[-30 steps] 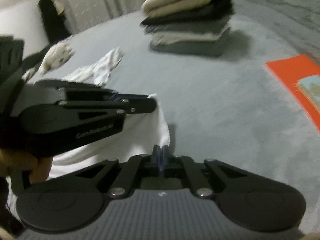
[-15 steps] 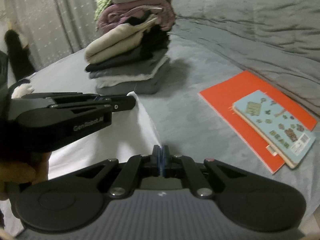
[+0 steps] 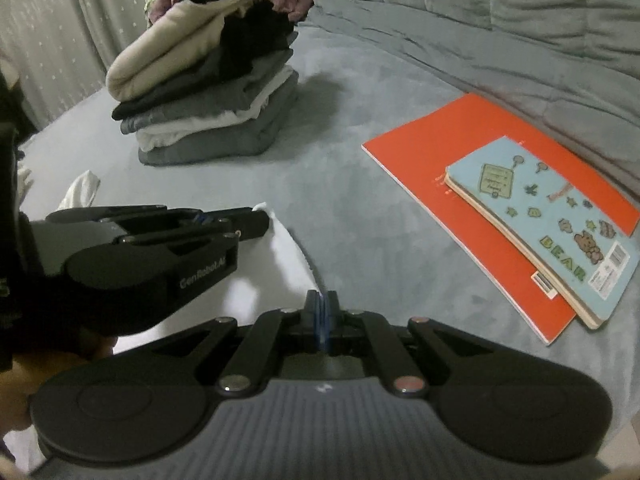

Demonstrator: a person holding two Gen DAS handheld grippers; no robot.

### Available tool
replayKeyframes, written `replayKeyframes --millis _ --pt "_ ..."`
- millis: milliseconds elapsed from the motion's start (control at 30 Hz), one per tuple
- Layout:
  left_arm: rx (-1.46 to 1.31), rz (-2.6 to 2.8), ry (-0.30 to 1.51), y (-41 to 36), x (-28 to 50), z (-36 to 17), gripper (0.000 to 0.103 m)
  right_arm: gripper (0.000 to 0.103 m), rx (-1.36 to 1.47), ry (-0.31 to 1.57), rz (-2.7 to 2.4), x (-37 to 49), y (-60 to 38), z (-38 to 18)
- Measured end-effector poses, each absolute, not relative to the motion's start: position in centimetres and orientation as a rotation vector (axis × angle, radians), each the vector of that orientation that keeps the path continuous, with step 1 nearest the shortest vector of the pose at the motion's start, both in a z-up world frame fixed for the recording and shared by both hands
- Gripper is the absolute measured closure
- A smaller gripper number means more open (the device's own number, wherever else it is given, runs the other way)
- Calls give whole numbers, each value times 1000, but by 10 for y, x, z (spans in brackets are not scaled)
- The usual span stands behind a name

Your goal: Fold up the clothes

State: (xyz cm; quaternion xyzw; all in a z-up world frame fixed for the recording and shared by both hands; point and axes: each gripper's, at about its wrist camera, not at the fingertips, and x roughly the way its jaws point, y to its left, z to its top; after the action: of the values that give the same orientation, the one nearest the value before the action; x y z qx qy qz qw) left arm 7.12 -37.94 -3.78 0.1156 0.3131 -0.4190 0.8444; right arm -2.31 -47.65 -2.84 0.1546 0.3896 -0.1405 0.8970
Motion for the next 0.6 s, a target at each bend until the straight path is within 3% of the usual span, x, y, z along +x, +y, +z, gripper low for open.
replayKeyframes --millis 133,233,367,600 --pt "215 -875 671 -374 75 -37 97 89 298 814 -325 -21 -477 -27" --pt "214 -865 678 -369 76 -36 93 89 313 804 -330 -23 -479 -23" --pt "203 -846 681 -357 76 -33 74 89 313 791 -319 -22 -474 -16" --pt "199 -802 692 -324 75 -26 71 89 287 788 -276 -18 -455 -8"
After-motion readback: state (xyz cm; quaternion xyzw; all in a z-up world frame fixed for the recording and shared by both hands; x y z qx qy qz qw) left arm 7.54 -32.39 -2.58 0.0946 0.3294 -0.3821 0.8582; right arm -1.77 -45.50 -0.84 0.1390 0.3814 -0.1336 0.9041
